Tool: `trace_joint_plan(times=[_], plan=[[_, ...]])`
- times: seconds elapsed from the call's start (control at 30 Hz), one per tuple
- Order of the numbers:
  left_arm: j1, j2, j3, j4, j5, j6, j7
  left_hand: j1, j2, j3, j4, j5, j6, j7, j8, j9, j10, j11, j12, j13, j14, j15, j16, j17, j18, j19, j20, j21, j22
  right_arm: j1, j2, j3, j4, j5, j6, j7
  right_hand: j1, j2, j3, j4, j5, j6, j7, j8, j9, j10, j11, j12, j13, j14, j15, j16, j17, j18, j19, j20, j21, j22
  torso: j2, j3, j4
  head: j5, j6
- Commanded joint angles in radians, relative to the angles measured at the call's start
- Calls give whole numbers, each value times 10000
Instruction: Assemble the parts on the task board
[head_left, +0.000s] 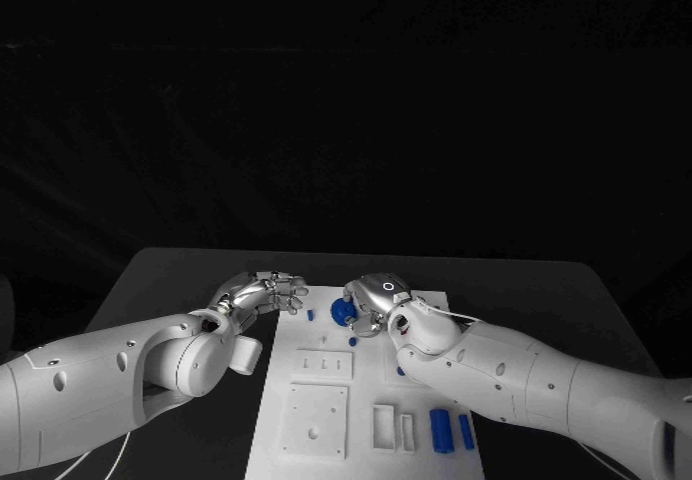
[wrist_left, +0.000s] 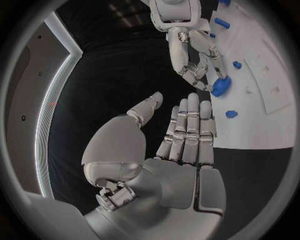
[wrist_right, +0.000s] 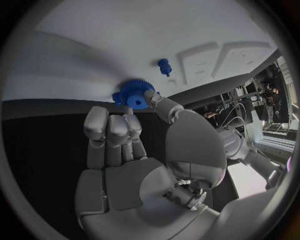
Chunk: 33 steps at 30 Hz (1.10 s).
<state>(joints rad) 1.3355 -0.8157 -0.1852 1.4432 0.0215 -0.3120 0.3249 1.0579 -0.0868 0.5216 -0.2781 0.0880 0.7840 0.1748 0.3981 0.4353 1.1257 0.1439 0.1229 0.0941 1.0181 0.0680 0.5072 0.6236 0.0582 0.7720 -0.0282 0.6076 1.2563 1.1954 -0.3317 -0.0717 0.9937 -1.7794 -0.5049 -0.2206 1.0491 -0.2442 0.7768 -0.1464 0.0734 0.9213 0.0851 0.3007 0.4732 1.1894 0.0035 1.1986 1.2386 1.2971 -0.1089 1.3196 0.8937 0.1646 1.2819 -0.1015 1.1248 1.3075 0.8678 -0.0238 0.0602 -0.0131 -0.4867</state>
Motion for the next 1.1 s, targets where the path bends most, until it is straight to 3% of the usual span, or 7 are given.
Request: trace_joint_plan(times=[0.03, 0.47, 0.5, 0.57, 0.87, 0.93, 1.1], plan=[[8, 33, 10, 6, -27, 90, 77, -4, 1, -17, -18, 57, 14, 42, -64, 17, -65, 14, -40, 9, -71, 13, 38, -17, 109, -74, -16, 66, -9, -25, 65, -22, -34, 72, 239, 101, -38, -141, 32, 60, -64, 73, 361, -115, -58, -145, 44, -128, -91, -10, 71, -66, 19, 972, -42, -35, -19, 139, -1, 1, -4, -9, 13], [8, 65, 10, -5, -20, 95, 66, -9, -5, -20, -18, 54, 7, 45, -72, 20, -67, 15, -43, 10, -72, 14, 38, -17, 109, -76, -15, 68, -12, -25, 115, -29, -15, 307, 340, 176, -96, -354, -211, 127, -109, -672, 542, -534, -276, -438, 221, -428, -319, 3, 243, -155, 67, 972, -84, -22, -66, 128, -3, 1, -4, -4, 10], [8, 70, 10, -9, -20, 97, 62, -10, -7, -20, -18, 54, 6, 46, -73, 21, -69, 16, -44, 9, -72, 14, 38, -18, 109, -76, -15, 68, -12, -25, 103, -29, -16, 299, 351, 183, -66, -346, -204, 120, 104, -739, 528, -564, -289, -444, 209, -434, -323, 3, 231, -161, 74, 972, -89, -24, -71, 127, -3, 1, -4, -4, 10], [8, 75, 10, -11, -19, 101, 54, 5, 11, -4, -20, 94, 2, 49, -81, 27, -74, 17, -49, 9, -75, 13, 37, -19, 111, -79, -16, 70, -16, -25, 73, -29, -23, 404, 375, 179, -76, -308, -223, 98, 1258, -747, 495, -536, -275, -430, 175, -420, -313, 6, 196, -177, 101, 972, -96, -20, -67, 136, 0, 7, -1, 2, 1], [8, 77, 9, -28, -8, 99, 53, 0, 14, 3, -14, 144, -1, 54, -90, 37, -75, 20, -53, 11, -77, 15, 37, -21, 109, -81, -14, 73, -22, -25, 44, -29, -44, 728, 485, 209, -201, -240, -366, 86, 1827, -796, 480, -524, -274, -435, 163, -429, -318, 14, 192, -209, 137, 972, -96, -9, -69, 138, 4, 14, -13, 8, 3], [7, 91, 9, -33, -6, 108, 52, 31, 30, 43, -21, 339, -1, 56, -105, 60, -73, 19, -59, 15, -77, 15, 41, -24, 110, -84, -14, 84, -32, -25, 56, -29, -47, 815, 529, 217, -285, -182, -423, 86, 2518, -851, 416, -526, -273, -411, 101, -407, -298, 15, 123, -220, 156, 972, -94, -7, -65, 141, 4, 12, -12, 4, 7], [7, 107, 9, -40, 2, 102, 59, 30, 37, 60, -18, 485, 0, 59, -118, 81, -73, 22, -66, 18, -78, 17, 44, -26, 107, -89, -12, 94, -39, -25, 49, -29, -44, 947, 735, 210, -448, -58, -540, 69, 3288, -862, 399, -491, -257, -390, 83, -394, -283, 21, 108, -236, 189, 972, -91, -8, -61, 143, -4, 17, -10, -13, 21]])
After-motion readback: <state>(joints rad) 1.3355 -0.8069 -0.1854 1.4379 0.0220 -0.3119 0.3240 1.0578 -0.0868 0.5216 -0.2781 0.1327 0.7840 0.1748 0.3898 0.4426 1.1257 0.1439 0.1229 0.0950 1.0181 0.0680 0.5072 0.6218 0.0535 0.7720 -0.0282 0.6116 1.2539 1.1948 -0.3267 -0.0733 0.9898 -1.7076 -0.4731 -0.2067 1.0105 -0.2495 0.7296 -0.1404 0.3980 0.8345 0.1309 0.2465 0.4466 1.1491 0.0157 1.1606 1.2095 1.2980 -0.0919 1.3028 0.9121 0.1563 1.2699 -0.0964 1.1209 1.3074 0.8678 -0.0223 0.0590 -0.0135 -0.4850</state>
